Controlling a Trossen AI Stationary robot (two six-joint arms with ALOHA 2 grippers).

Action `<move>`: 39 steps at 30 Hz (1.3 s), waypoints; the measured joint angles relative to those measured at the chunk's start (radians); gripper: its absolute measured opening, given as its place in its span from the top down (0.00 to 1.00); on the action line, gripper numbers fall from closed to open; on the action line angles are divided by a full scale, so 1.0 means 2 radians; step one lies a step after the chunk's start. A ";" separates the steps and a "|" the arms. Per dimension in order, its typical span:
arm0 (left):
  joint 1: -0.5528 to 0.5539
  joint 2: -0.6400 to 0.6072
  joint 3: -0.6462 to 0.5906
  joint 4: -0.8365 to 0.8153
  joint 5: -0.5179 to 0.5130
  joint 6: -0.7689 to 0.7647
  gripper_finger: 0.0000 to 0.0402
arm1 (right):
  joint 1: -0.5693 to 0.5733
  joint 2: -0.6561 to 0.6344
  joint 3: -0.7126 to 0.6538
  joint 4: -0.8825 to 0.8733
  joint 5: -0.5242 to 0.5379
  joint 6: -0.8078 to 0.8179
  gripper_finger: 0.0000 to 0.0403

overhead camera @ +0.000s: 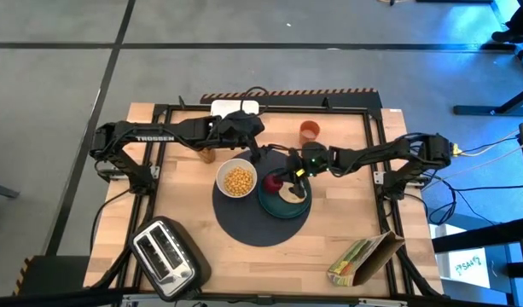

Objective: Arrange a breakfast setting
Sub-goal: Put the red apple on the green plate, then put the orange cup of rice to the top of the green plate

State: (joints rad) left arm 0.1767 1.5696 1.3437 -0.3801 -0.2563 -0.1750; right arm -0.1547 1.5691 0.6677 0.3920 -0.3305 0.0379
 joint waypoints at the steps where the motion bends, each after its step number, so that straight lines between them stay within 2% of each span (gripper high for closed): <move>1: 0.000 0.000 0.000 0.000 -0.005 0.000 0.03 | -0.001 0.000 0.000 0.000 0.000 0.008 0.95; 5: 0.006 0.000 0.000 -0.002 -0.016 -0.004 0.03 | -0.001 -0.005 0.000 0.001 0.000 0.017 0.83; 10: 0.023 0.000 0.000 -0.019 -0.047 -0.058 0.03 | -0.001 -0.030 0.016 -0.019 0.022 0.018 0.64; 15: 0.047 -0.010 -0.001 -0.051 -0.048 -0.091 0.03 | -0.004 -0.048 0.058 -0.060 0.035 0.008 0.53; 18: 0.059 -0.024 -0.001 -0.092 -0.052 -0.112 0.03 | -0.012 -0.057 0.092 -0.103 0.063 0.003 0.51; 21: 0.072 -0.042 -0.001 -0.174 -0.048 -0.121 0.05 | -0.035 -0.067 0.134 -0.163 0.098 0.004 0.51; 26: 0.080 -0.067 -0.001 -0.272 -0.041 -0.123 0.15 | -0.101 -0.071 0.218 -0.276 0.078 0.006 0.50; 32: 0.075 -0.073 -0.001 -0.294 -0.022 -0.156 0.25 | -0.202 -0.071 0.305 -0.412 0.094 0.008 0.50; 36: 0.066 -0.070 -0.001 -0.282 -0.024 -0.161 0.27 | -0.260 -0.070 0.313 -0.470 0.138 0.008 0.50; 39: 0.060 -0.066 -0.001 -0.278 -0.024 -0.160 0.28 | -0.283 -0.068 0.313 -0.515 0.156 0.006 0.50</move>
State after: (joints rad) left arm 0.2960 1.4372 1.3422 -0.9352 -0.3039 -0.4957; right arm -0.7202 1.4330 1.2930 -0.6378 -0.0176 0.0494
